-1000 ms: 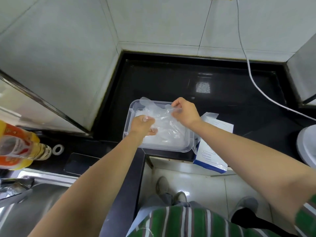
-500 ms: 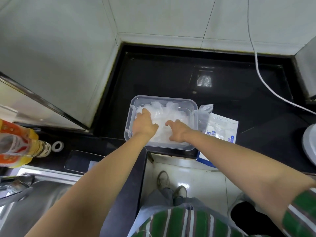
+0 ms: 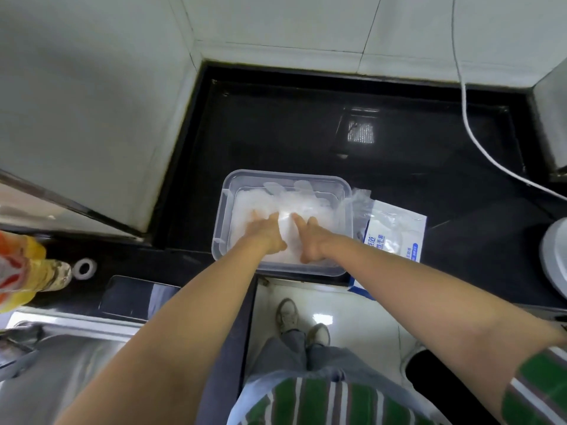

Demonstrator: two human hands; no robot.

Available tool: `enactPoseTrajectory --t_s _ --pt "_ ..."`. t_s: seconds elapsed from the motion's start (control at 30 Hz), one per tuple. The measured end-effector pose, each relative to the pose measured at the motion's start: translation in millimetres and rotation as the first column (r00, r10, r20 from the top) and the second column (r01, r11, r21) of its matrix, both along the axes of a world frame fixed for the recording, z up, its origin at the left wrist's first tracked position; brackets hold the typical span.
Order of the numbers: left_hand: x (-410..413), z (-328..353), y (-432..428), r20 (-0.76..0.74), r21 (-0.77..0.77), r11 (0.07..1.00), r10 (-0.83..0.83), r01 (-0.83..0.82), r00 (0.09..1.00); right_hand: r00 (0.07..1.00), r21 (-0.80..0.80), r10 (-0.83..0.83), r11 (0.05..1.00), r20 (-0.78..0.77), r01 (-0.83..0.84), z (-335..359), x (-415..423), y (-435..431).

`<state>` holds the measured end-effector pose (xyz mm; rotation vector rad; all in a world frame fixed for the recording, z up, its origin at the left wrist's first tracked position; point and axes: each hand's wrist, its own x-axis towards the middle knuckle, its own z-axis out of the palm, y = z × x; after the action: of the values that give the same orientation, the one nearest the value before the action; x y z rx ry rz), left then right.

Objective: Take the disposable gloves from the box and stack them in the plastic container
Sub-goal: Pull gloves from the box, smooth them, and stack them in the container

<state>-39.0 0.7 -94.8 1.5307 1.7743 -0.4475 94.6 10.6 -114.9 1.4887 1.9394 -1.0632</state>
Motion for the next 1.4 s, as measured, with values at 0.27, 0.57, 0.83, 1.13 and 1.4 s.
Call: enactPoseTrajectory --t_s 0.27,0.57,0.83,1.13,1.4 --pt "2.9 -2.1 1.2 -0.070 0.077 0.995 -0.060 0.065 0.996 0.936 0.164 -0.052 0.980 -0.348 0.115 47.3 3.5 20.2" --pt "16.7 13.1 -6.6 0.069 0.334 0.938 0.078 -0.097 0.995 0.606 0.356 -0.531 0.502 -0.593 0.788 51.7 85.2 47.7" --pt "30.3 6.3 -14.3 0.281 0.141 0.974 0.131 -0.176 0.951 0.716 0.202 -0.614 0.695 -0.333 0.690 37.1 97.6 15.2" --pt "36.4 12.3 -7.7 0.194 0.020 1.000 0.008 -0.012 0.981 0.585 0.321 -0.722 0.491 -0.371 0.810 72.3 119.1 10.6" --pt "58.7 69.9 -2.4 0.649 0.131 0.764 0.416 -0.632 0.637 0.272 0.021 -0.385 0.545 -0.882 0.838 105.3 89.0 5.3"
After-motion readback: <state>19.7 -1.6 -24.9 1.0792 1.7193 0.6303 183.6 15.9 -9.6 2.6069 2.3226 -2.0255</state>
